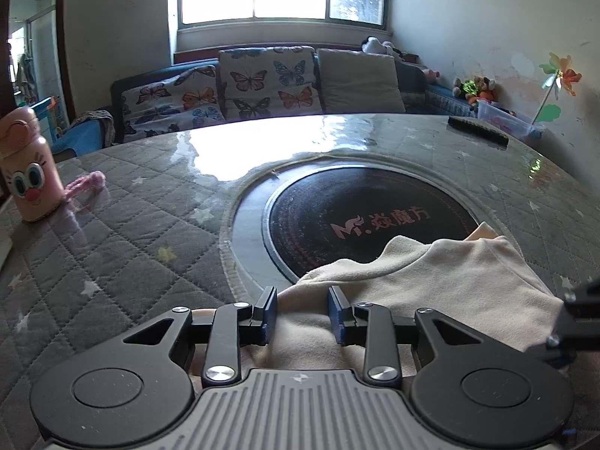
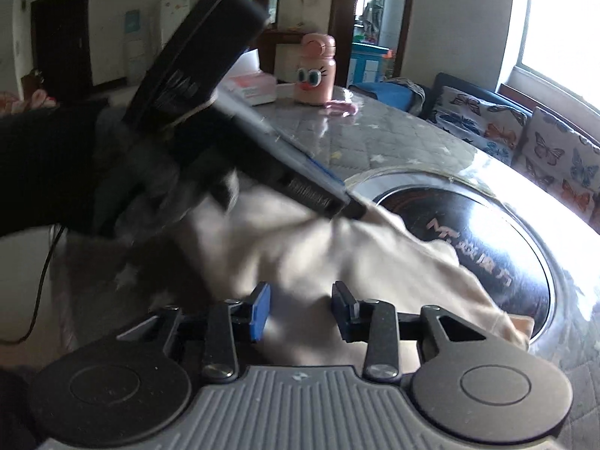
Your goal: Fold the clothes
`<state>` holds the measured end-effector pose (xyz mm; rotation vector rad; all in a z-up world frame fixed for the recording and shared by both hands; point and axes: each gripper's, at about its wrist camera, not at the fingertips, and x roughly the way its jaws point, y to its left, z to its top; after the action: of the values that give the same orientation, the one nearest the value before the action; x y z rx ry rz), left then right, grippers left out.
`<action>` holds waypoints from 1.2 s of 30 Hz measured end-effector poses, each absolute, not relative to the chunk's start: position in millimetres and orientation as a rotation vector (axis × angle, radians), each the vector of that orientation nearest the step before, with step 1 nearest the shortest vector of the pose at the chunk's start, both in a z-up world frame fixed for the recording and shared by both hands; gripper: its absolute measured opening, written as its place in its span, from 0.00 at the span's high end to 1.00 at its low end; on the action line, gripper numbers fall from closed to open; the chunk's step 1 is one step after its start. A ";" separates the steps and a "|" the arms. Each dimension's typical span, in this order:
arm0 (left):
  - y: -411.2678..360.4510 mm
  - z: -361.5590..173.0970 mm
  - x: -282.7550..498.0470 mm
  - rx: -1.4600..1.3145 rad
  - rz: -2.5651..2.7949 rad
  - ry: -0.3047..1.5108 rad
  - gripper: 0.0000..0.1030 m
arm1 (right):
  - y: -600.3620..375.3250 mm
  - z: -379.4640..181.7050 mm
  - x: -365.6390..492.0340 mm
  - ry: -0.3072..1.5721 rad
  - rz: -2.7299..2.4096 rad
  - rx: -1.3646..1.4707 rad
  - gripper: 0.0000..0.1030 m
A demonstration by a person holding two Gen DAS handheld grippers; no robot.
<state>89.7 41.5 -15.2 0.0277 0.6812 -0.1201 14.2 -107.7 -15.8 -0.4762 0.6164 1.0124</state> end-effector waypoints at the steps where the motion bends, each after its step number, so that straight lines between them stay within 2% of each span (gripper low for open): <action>1: 41.7 -12.6 85.3 0.028 -0.119 0.671 0.68 | -109.6 -15.6 11.6 0.612 1.014 -0.479 0.65; 9: 25.9 3.7 36.9 0.082 -0.187 0.611 0.68 | -134.2 1.3 9.5 0.605 0.991 -0.371 0.63; 20: 40.0 -15.6 0.1 0.033 -0.168 0.651 0.68 | -193.9 -16.6 27.6 0.732 0.840 -0.232 0.63; 28: 44.1 -2.2 15.3 0.020 -0.161 0.615 0.68 | -200.2 -0.5 48.7 0.710 0.833 -0.167 0.62; 36: 70.0 -17.1 39.5 -0.014 -0.076 0.676 0.69 | -190.9 -14.1 87.1 0.739 0.778 -0.134 0.62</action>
<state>39.5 70.0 -17.1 -0.0135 0.6758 -0.0765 87.1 -190.9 -14.1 -0.1344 0.7388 0.7781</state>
